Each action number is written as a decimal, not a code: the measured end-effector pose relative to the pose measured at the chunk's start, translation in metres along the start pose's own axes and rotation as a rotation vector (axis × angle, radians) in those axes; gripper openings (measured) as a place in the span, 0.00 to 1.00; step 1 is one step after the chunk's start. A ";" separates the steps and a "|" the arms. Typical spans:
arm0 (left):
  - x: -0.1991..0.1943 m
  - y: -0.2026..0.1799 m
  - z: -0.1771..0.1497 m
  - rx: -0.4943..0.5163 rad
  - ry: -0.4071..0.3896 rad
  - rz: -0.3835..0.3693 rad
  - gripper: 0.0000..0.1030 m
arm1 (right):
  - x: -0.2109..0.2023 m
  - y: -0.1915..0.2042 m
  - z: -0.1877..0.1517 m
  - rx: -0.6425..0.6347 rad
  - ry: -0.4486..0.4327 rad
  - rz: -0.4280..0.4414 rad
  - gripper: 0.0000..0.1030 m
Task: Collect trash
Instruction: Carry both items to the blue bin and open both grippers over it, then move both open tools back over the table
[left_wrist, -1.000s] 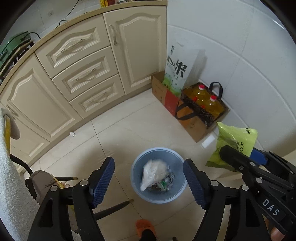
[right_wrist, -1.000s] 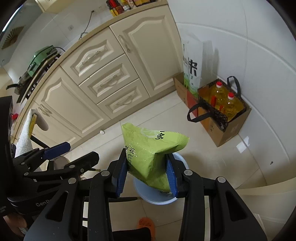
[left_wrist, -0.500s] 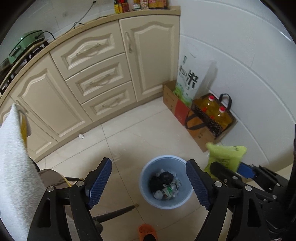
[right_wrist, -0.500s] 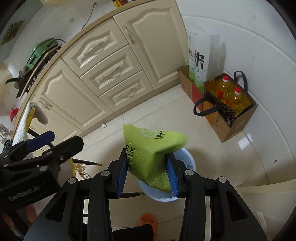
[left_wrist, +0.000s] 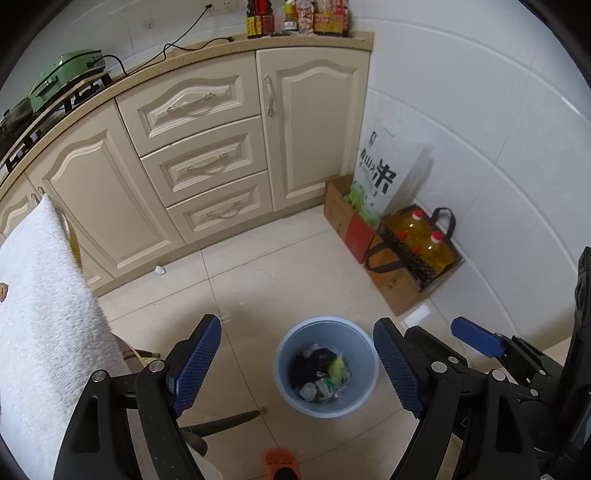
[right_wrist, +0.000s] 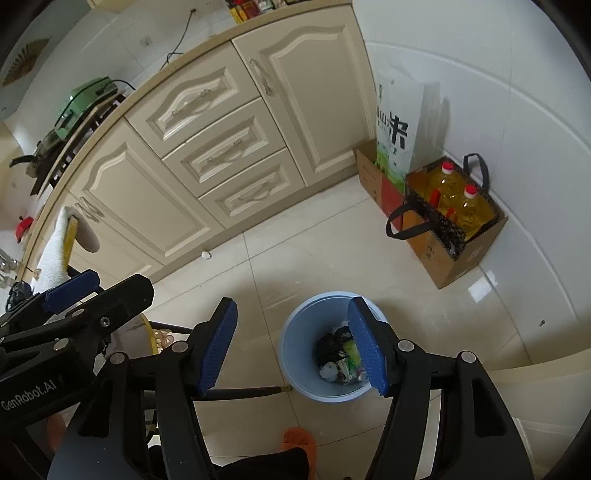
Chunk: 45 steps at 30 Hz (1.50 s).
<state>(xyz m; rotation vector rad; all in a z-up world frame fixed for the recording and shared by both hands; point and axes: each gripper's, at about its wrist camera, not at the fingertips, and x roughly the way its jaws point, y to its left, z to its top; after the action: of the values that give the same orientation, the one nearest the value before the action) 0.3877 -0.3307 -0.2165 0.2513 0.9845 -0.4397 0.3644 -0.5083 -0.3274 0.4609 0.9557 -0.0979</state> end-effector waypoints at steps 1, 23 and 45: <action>-0.007 0.003 -0.001 -0.004 -0.008 -0.005 0.79 | -0.007 0.003 -0.001 -0.005 -0.009 -0.001 0.62; -0.230 0.211 -0.130 -0.157 -0.289 0.085 0.92 | -0.108 0.209 -0.040 -0.327 -0.176 0.134 0.73; -0.166 0.332 -0.169 -0.298 -0.051 0.122 0.37 | -0.024 0.345 -0.077 -0.518 -0.012 0.199 0.73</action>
<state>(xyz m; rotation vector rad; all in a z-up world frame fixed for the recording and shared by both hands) 0.3378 0.0706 -0.1635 0.0305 0.9656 -0.1837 0.3883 -0.1690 -0.2295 0.0735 0.8789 0.3211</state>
